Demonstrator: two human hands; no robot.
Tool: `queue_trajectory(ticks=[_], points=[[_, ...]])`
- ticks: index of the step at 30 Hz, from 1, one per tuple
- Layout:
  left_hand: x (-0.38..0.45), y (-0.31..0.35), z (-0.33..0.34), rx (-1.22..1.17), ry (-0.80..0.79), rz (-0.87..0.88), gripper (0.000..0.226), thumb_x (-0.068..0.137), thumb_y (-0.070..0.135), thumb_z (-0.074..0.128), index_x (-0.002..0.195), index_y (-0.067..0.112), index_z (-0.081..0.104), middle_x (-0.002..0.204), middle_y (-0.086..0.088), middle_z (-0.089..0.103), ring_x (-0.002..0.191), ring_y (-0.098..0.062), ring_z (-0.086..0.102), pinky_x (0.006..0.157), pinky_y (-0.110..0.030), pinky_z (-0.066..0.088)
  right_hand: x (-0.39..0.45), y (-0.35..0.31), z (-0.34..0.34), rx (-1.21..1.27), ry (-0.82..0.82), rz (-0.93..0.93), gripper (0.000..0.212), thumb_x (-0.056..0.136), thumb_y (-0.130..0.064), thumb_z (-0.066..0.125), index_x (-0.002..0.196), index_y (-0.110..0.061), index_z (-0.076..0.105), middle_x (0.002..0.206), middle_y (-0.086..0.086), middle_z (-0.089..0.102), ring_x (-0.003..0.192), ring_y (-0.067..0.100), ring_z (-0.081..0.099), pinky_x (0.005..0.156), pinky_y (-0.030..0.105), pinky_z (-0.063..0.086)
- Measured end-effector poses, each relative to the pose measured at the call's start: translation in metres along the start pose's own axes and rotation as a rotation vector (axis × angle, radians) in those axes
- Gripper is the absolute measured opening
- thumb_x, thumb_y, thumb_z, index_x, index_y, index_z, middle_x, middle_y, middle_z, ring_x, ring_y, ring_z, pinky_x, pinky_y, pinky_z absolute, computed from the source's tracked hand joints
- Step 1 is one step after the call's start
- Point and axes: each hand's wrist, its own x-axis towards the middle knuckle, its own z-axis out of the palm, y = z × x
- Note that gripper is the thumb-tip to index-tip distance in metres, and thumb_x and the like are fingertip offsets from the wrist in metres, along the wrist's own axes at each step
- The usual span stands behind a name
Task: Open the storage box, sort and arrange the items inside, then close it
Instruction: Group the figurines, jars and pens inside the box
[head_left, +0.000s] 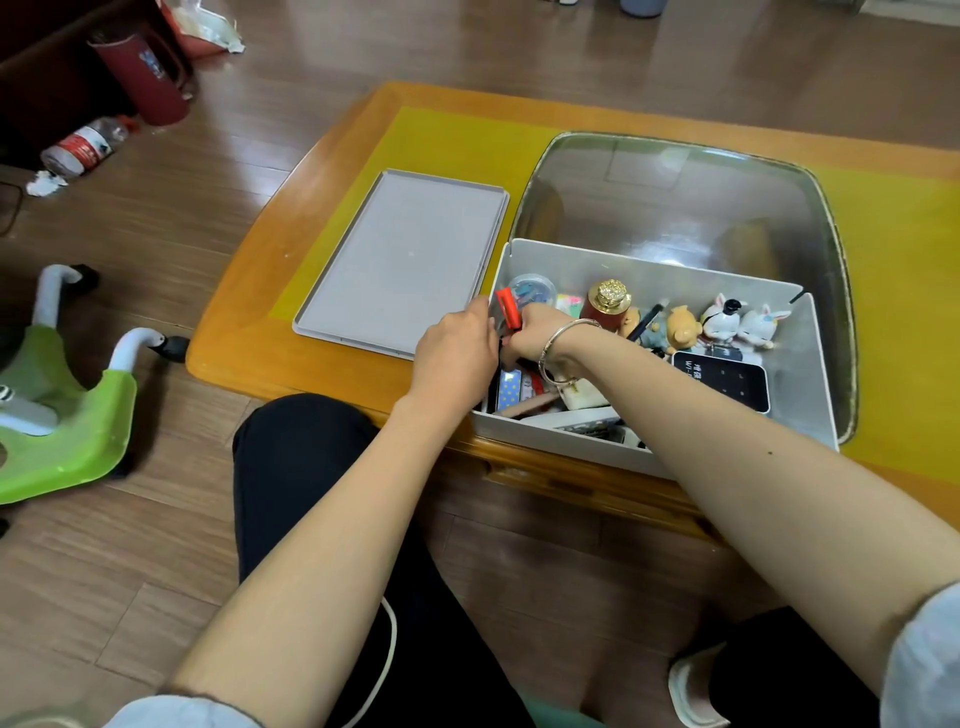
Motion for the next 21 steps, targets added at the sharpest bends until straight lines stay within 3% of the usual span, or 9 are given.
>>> queue_trajectory(ticks=[5, 10, 14, 18, 21], points=[[-0.001, 0.0, 0.001, -0.007, -0.007, -0.005, 0.025, 0.101, 0.024, 0.039, 0.115, 0.009, 0.052, 0.091, -0.016, 0.066, 0.077, -0.032, 0.06, 0.058, -0.032, 0.033, -0.001, 0.004, -0.004, 0.049, -0.067, 0.016, 0.021, 0.065, -0.001, 0.068, 0.081, -0.01, 0.058, 0.071, 0.009, 0.052, 0.064, 0.022, 0.049, 0.058, 0.026, 0.041], [-0.001, 0.0, 0.0, -0.014, -0.014, -0.023, 0.026, 0.101, 0.025, 0.039, 0.115, 0.009, 0.053, 0.089, -0.015, 0.066, 0.069, -0.025, 0.05, 0.058, -0.032, 0.034, 0.0, 0.003, 0.0, 0.158, -0.046, 0.021, 0.023, 0.063, 0.004, 0.066, 0.08, -0.01, 0.059, 0.075, 0.011, 0.055, 0.068, 0.023, 0.052, 0.065, 0.029, 0.045], [-0.001, 0.0, 0.0, -0.016, -0.01, -0.016, 0.025, 0.101, 0.023, 0.039, 0.113, 0.007, 0.053, 0.09, -0.018, 0.066, 0.075, -0.034, 0.058, 0.058, -0.033, 0.032, -0.001, 0.004, 0.006, 0.134, -0.038, 0.072, 0.025, 0.06, 0.002, 0.069, 0.078, -0.007, 0.054, 0.07, 0.013, 0.051, 0.062, 0.023, 0.05, 0.059, 0.029, 0.041], [-0.001, 0.0, 0.001, -0.011, -0.006, -0.035, 0.025, 0.1, 0.024, 0.04, 0.114, 0.008, 0.053, 0.089, -0.017, 0.066, 0.067, -0.025, 0.045, 0.058, -0.033, 0.03, -0.001, 0.005, 0.003, 0.215, -0.075, 0.117, 0.023, 0.062, 0.006, 0.069, 0.067, -0.007, 0.051, 0.063, 0.012, 0.051, 0.057, 0.022, 0.049, 0.053, 0.025, 0.041], [0.0, -0.001, 0.001, -0.015, -0.01, -0.043, 0.025, 0.1, 0.024, 0.04, 0.114, 0.008, 0.053, 0.089, -0.016, 0.066, 0.069, -0.027, 0.05, 0.058, -0.033, 0.032, 0.001, 0.008, 0.0, 0.296, -0.143, 0.134, 0.023, 0.063, 0.009, 0.068, 0.067, -0.007, 0.052, 0.07, 0.015, 0.055, 0.069, 0.025, 0.053, 0.066, 0.032, 0.043]])
